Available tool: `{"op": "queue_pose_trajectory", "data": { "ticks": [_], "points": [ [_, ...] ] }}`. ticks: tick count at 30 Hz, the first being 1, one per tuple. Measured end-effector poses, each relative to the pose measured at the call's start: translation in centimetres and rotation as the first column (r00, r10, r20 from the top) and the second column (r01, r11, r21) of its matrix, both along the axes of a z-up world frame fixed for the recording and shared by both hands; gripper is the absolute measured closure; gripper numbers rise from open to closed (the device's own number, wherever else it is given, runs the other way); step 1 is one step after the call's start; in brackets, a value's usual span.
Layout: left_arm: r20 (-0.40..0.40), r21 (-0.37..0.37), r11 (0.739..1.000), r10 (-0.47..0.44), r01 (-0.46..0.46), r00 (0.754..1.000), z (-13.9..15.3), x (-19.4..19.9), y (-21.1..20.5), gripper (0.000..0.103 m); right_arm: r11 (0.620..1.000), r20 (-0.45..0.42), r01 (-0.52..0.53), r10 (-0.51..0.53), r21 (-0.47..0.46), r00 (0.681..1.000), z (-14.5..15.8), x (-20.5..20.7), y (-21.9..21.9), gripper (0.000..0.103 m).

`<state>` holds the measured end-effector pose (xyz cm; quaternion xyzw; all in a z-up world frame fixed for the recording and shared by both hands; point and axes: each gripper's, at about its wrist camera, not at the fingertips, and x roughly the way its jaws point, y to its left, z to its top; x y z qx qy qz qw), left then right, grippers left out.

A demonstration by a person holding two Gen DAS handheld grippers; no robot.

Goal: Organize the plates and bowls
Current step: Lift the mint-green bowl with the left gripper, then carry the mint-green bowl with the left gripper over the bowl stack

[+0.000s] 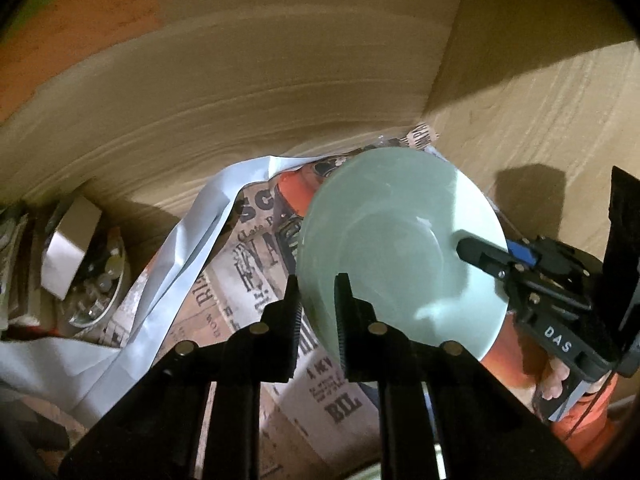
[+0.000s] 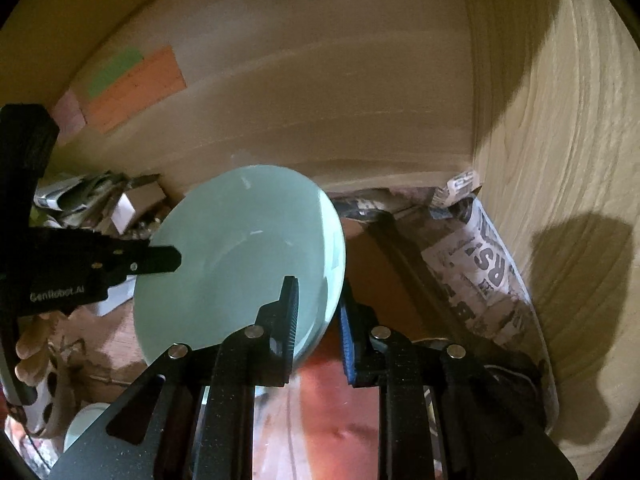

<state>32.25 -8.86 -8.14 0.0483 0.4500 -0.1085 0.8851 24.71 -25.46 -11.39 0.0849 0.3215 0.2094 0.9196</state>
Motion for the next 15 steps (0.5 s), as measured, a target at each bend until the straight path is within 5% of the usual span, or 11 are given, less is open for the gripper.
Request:
{"op": "queue_pose_trajectory", "data": {
  "ticks": [15],
  "points": [
    [0.102,-0.041,0.998,0.059,-0.055,0.993,2.7,-7.7,3.6,0.091,0.998,0.085,-0.061,0.063,-0.018,0.994,2.9,-5.5,3.5,0.086]
  ]
}}
